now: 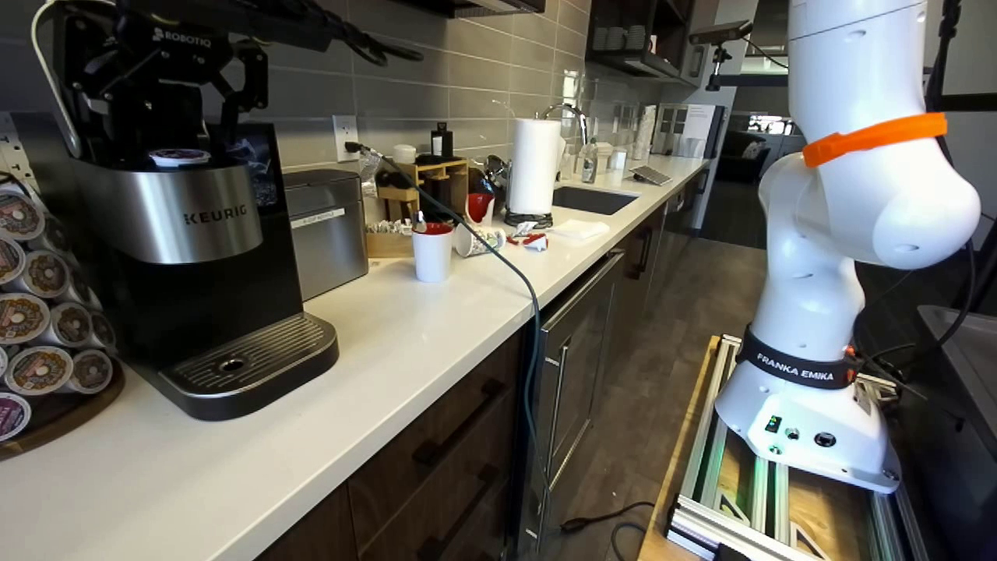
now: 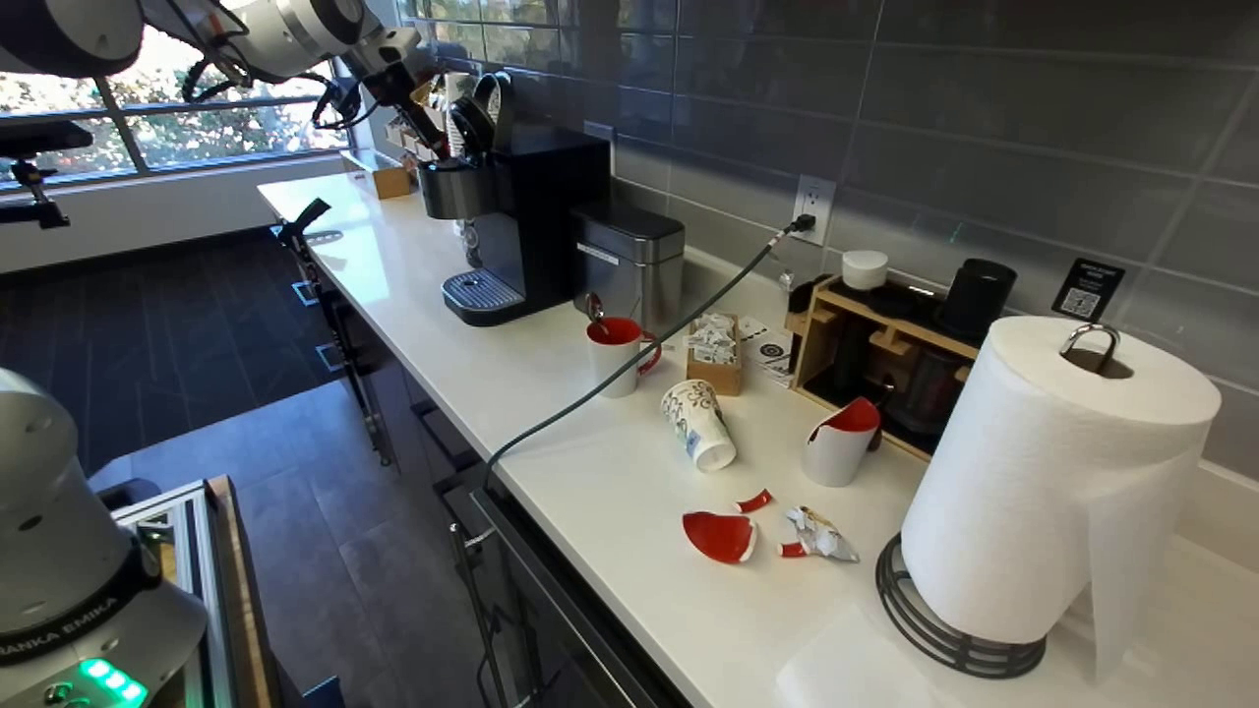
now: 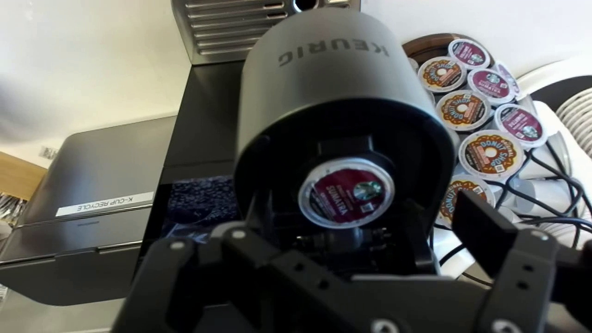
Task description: Pick up the small cup from the coffee marker and put it on the counter
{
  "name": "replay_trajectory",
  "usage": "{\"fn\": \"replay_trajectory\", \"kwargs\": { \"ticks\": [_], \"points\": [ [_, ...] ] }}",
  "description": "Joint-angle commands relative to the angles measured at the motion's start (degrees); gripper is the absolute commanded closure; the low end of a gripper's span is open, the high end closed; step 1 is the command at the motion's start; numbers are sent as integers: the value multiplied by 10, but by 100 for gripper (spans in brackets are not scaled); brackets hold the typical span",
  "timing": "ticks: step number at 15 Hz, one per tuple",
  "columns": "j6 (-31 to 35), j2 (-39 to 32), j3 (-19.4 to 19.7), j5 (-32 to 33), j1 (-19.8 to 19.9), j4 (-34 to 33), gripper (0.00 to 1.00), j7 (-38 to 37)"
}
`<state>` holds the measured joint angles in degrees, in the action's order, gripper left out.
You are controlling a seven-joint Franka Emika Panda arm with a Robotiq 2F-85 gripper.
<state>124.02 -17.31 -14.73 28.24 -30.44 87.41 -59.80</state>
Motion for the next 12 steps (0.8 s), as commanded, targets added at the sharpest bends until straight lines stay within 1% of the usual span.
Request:
{"fn": "replay_trajectory", "kwargs": {
  "ticks": [1,4,5,6,10,11,12],
  "points": [
    [-17,-8,12,28,-20,-4,0,-16],
    [-11,-11,19,38,-24,-3,1,-20],
    [-9,-11,21,40,-24,-4,5,-22],
    [-9,-12,23,39,-23,-5,4,-21],
    [-6,-13,27,33,-20,-6,10,-16],
    [-6,-15,28,33,-20,-8,17,-14],
    [-7,-16,28,33,-21,-9,20,-14]
  ]
}}
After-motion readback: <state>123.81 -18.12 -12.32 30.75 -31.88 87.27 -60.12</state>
